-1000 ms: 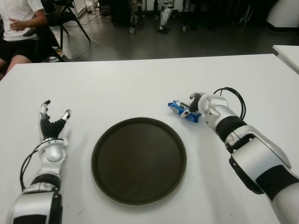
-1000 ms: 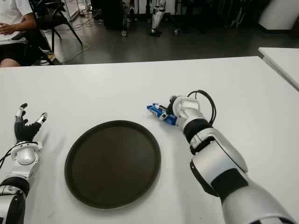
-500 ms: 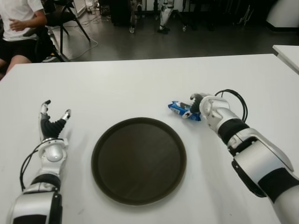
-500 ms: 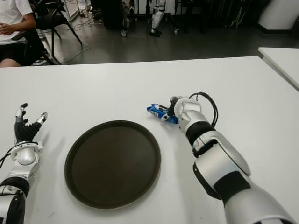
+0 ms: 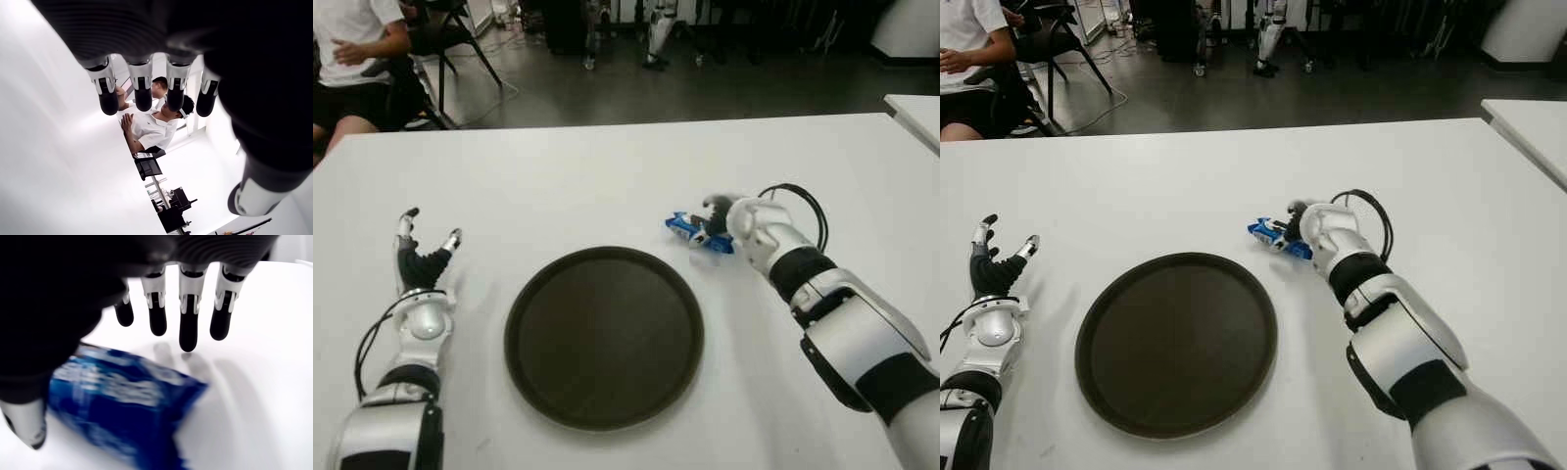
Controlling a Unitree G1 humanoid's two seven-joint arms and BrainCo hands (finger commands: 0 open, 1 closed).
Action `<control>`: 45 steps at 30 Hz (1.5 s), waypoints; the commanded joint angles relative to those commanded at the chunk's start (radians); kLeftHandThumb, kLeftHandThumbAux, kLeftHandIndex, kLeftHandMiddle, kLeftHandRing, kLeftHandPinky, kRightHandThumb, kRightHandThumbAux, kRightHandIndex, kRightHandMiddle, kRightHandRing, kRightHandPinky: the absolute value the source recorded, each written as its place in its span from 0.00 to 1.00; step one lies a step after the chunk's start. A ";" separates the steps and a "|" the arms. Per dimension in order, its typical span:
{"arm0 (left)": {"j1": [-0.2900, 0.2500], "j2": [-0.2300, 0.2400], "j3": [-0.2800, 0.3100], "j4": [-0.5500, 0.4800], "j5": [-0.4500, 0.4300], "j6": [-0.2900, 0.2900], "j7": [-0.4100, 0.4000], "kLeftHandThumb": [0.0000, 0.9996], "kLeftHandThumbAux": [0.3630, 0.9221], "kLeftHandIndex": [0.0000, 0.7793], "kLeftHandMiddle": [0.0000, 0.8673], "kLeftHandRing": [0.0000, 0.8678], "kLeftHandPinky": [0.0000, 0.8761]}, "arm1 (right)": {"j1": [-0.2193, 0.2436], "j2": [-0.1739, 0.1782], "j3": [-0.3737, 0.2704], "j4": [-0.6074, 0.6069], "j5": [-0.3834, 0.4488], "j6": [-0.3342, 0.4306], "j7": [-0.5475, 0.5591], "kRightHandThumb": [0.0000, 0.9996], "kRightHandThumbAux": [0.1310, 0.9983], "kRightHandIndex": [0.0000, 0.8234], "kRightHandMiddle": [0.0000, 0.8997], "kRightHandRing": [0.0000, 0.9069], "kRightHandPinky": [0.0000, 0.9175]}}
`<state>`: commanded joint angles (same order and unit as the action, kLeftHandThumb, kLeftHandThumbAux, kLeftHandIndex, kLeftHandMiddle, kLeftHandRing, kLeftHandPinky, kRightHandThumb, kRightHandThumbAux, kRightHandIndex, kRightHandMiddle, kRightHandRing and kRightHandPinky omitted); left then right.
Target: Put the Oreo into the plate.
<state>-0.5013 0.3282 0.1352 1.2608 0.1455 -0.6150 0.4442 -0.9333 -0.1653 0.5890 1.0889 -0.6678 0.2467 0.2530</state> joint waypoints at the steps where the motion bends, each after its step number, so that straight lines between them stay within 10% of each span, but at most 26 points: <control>1: 0.000 0.000 0.000 0.000 0.000 0.000 0.001 0.00 0.55 0.02 0.01 0.00 0.00 | 0.001 -0.001 0.000 -0.002 -0.001 0.000 0.000 0.00 0.57 0.23 0.27 0.28 0.25; 45: -0.002 -0.002 0.007 0.001 -0.008 0.015 0.003 0.00 0.53 0.01 0.00 0.00 0.00 | -0.046 0.043 0.005 0.085 0.000 -0.018 -0.003 0.00 0.58 0.16 0.19 0.22 0.28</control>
<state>-0.5029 0.3265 0.1418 1.2619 0.1371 -0.6004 0.4470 -0.9793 -0.1218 0.5940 1.1738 -0.6681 0.2288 0.2503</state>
